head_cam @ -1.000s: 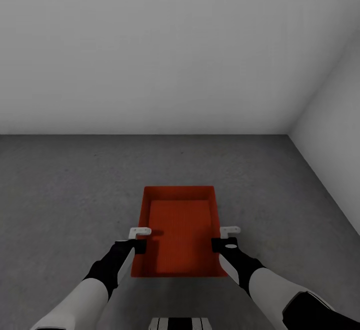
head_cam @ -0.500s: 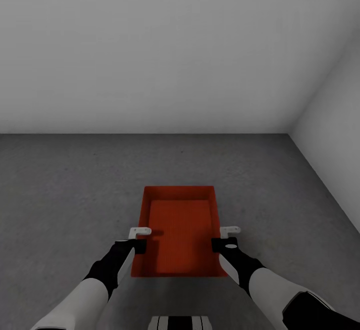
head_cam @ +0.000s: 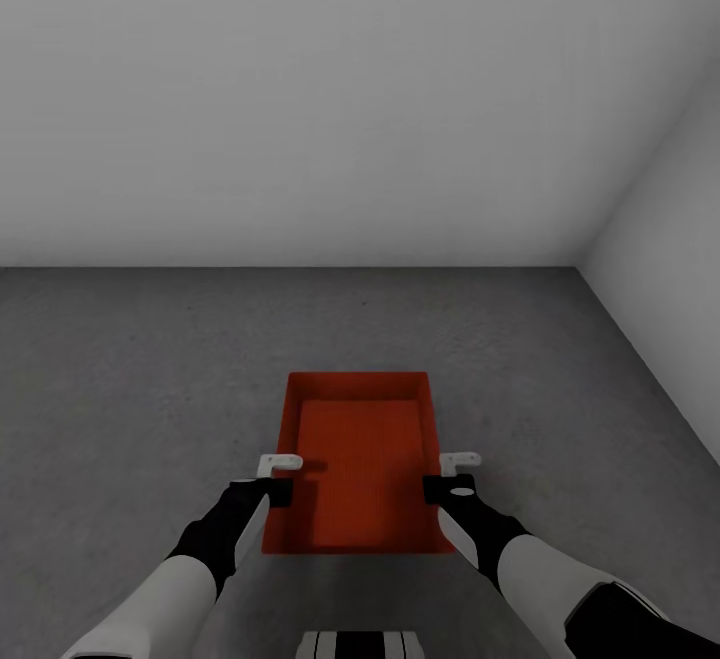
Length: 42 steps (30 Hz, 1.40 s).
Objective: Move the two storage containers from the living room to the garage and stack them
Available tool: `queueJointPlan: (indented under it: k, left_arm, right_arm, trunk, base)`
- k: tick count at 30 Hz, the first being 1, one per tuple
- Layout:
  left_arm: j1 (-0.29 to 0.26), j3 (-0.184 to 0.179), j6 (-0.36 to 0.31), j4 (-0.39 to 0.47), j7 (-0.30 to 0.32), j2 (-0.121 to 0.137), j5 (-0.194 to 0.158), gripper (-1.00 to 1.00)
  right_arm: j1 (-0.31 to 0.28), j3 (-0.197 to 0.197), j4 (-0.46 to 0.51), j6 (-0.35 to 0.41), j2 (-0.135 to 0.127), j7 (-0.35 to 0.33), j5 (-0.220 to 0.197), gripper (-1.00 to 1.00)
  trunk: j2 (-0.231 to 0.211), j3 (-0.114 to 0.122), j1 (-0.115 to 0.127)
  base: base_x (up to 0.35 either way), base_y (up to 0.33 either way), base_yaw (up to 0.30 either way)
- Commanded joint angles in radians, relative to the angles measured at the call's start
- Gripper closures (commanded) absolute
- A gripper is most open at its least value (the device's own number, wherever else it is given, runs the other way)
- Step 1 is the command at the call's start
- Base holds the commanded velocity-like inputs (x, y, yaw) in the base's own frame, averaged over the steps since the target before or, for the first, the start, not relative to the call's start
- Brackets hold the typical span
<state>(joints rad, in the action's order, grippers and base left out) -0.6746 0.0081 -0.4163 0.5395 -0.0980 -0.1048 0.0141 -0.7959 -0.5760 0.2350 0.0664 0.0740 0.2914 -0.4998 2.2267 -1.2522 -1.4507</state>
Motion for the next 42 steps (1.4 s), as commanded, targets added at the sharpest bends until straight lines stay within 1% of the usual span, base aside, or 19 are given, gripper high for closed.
queueJointPlan:
  k: [1,19,20,25,42]
  left_arm:
    - [0.0,0.0,0.004,0.004,-0.009,-0.023,0.027,1.0]
    - [0.0,0.0,0.003,0.005,-0.009,-0.022,0.028,1.0]
    - [0.0,0.0,0.003,0.004,-0.009,-0.022,0.028,-1.0]
    - [0.0,0.002,0.002,-0.001,-0.012,-0.019,0.019,-1.0]
    - [0.0,0.0,0.003,0.007,-0.009,-0.019,0.026,-1.0]
  right_arm:
    - [0.0,-0.01,-0.002,0.059,0.003,0.009,-0.016,1.0]
    - [0.0,-0.014,0.0,0.058,0.001,0.007,-0.01,1.0]
    - [0.0,-0.014,0.0,0.059,0.001,0.006,-0.01,-1.0]
    - [0.0,-0.016,0.0,0.061,0.002,0.002,-0.011,-1.0]
    - [0.0,-0.015,0.0,0.061,0.0,0.0,-0.011,-1.0]
  trunk:
    - [0.0,-0.001,0.0]
    - [0.0,-0.001,0.0]
    - [0.0,-0.001,0.0]
    - [0.0,-0.001,0.0]
    - [0.0,-0.001,0.0]
  base:
    - [0.0,0.0,0.0]
    - [0.0,0.0,0.0]
    - [0.0,0.0,0.0]
    - [0.0,0.0,0.0]
    - [0.0,0.0,0.0]
